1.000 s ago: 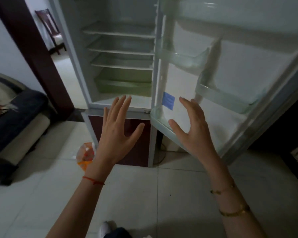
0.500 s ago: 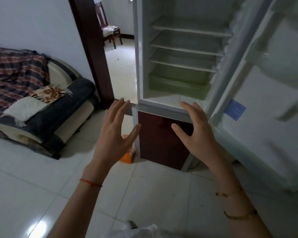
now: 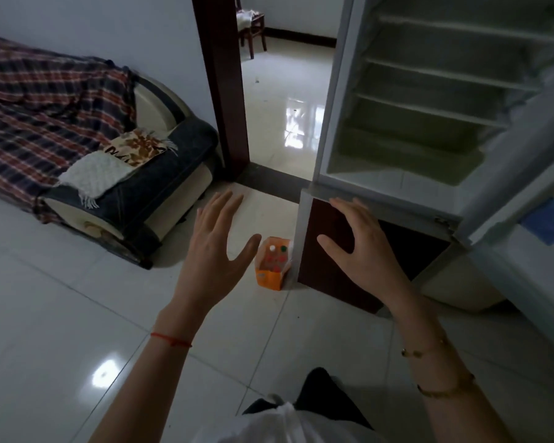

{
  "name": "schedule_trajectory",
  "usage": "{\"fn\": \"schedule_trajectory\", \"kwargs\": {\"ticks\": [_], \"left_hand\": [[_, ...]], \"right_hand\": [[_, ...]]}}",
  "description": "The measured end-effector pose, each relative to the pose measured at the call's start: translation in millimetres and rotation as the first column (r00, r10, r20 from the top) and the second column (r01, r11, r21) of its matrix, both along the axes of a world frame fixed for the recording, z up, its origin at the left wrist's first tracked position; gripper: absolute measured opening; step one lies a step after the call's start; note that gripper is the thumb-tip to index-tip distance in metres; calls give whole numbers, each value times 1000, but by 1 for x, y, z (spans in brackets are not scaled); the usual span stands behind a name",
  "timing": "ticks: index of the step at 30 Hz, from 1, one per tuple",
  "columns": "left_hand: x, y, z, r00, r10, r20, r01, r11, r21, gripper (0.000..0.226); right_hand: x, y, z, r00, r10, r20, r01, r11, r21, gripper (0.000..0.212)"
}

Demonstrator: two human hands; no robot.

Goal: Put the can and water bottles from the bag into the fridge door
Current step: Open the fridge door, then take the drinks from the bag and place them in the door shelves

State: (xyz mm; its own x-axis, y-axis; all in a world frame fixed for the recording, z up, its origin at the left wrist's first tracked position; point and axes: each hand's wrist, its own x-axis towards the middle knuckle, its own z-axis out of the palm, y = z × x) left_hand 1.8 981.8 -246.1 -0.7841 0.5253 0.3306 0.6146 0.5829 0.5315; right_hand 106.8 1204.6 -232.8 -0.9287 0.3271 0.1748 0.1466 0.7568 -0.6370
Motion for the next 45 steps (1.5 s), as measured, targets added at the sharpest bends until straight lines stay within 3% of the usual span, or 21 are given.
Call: {"fn": "schedule_trajectory", "kwargs": {"ticks": [14,24,28,33,38,45], "left_hand": [[-114,8,-36,991,92,93,-89,995,-35,63],[-240,52,-95,914,202,353,-190,979,-69,56],[-278,69,-138,785,295,544,-275,954,-120,52],[-312,80,-187,538,335,773,-352,923,-156,48],[-343,83,-232,360,366,858,-340,908,-245,46],[-373,79,-329,80,411,908,-364,860,-358,31]], "right_hand": [[-138,17,-48,991,115,72,-107,988,-113,59],[-256,57,-107,917,166,362,-100,976,-195,53],[-287,65,-139,853,181,490,-69,969,-238,48],[-318,73,-174,771,180,610,-23,967,-256,44],[-348,82,-212,698,126,705,105,956,-274,43],[-379,93,-290,595,24,803,419,844,-336,38]]}}
